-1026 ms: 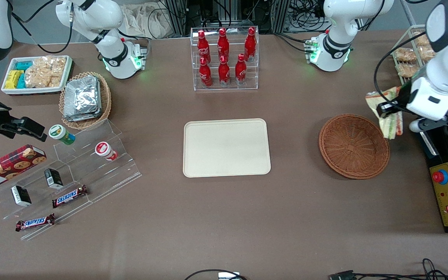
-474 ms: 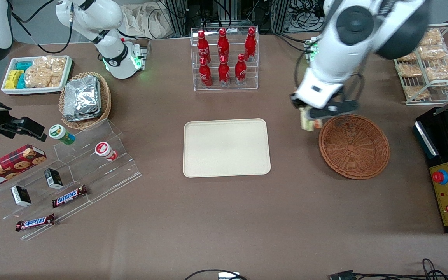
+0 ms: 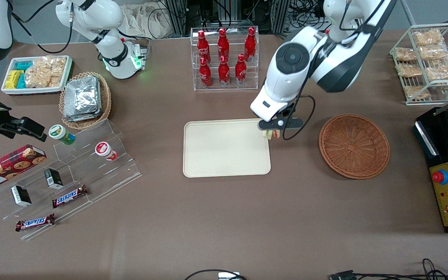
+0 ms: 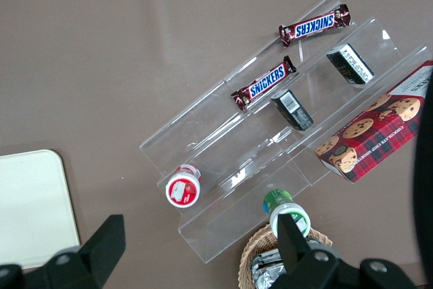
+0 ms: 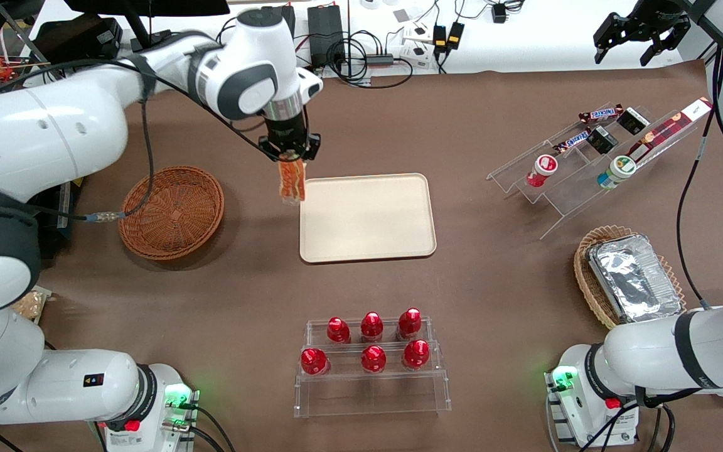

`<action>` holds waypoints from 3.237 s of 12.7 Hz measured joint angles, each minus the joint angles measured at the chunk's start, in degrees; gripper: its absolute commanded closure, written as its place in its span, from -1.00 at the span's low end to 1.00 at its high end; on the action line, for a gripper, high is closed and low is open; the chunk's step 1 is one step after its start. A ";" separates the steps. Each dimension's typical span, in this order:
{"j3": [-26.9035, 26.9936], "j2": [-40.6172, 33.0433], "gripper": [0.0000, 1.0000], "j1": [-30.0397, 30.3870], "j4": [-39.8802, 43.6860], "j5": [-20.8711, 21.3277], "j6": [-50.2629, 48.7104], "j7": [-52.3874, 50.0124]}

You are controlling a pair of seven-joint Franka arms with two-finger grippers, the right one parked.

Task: Place sandwich from basket to tray
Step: 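Carry the held sandwich over the cream tray with the left gripper, then lower the sandwich onto the tray and open the left gripper, then raise the left gripper away from the sandwich on the tray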

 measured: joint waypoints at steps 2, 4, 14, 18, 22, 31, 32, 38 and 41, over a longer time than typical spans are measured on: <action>-0.07 4.34 1.00 -0.16 -3.74 3.83 7.89 -1.76; -0.05 9.38 1.00 -0.17 -6.40 8.51 14.34 -4.97; -0.12 22.42 0.58 -0.40 -6.71 26.19 21.39 -17.70; -0.20 22.42 -1.00 -0.40 -6.53 26.24 21.39 -17.75; -0.22 22.42 -1.00 -0.40 -6.40 26.25 21.39 -18.06; -0.74 21.54 -1.00 -0.34 -4.40 26.26 20.57 -19.31; -1.33 21.11 -1.00 -0.27 -3.11 26.26 18.50 -19.31; -0.49 8.96 -1.00 0.34 5.70 17.13 1.48 -11.51; 10.62 -1.74 -1.00 0.31 6.01 5.75 -2.33 3.63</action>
